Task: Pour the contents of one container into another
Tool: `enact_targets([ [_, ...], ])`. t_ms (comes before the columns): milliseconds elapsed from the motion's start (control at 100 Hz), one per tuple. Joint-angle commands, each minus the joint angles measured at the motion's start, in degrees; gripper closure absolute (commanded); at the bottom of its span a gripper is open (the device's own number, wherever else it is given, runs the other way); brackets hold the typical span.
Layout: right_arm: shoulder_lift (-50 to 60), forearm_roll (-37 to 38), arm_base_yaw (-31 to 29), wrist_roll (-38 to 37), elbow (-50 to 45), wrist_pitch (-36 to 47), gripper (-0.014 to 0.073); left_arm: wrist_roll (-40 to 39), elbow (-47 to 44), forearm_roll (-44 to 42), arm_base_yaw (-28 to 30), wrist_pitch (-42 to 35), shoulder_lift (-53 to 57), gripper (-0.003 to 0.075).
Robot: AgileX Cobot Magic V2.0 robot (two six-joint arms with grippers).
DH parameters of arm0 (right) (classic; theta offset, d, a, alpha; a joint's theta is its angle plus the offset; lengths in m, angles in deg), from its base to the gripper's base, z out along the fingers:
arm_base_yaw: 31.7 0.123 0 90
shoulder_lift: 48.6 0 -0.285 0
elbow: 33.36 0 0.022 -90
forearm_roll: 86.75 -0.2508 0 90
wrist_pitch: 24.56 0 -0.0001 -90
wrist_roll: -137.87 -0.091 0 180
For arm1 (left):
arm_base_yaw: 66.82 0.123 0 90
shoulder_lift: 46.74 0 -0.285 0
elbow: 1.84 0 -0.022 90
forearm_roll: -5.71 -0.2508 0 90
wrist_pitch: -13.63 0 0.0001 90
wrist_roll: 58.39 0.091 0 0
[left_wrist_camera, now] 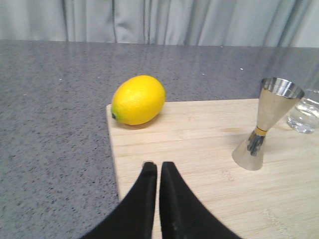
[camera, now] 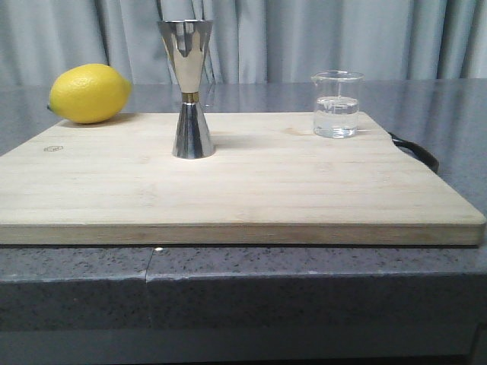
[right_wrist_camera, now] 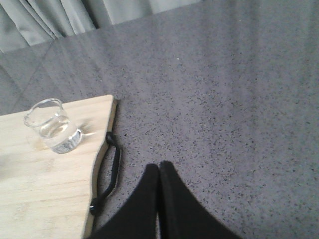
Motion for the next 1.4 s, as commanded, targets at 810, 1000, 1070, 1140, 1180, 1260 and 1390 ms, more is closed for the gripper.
enact_targets([
  [810,-31.0,6.4,18.1,3.6,2.1,36.0,0.0167,-5.3,2.1,-5.4,-35.0,-63.9,-45.7,0.0219],
  [1000,-35.4,6.7,19.1,3.6,2.1,39.2,0.0167,-11.7,3.6,-9.5,-35.0,-67.3,-50.8,0.0219],
  [1070,-36.5,6.8,19.7,3.6,2.1,40.7,0.0167,-13.0,4.7,-11.6,-35.0,-67.7,-52.4,0.0219],
  [1140,-37.4,7.0,20.1,3.6,2.1,42.1,0.0167,-14.6,5.8,-12.5,-35.0,-67.7,-53.4,0.0219],
  [1180,-37.7,7.2,20.2,3.6,2.1,42.9,0.0167,-14.9,6.4,-12.7,-35.0,-67.7,-53.9,0.0219],
  [1260,-38.4,8.2,20.4,3.6,2.1,44.0,0.0167,-15.6,7.1,-12.8,-35.0,-67.7,-54.6,0.0219],
  [1390,-39.1,8.3,20.4,3.6,2.1,46.4,0.0167,-15.9,8.6,-12.9,-35.0,-67.9,-56.3,0.0219],
])
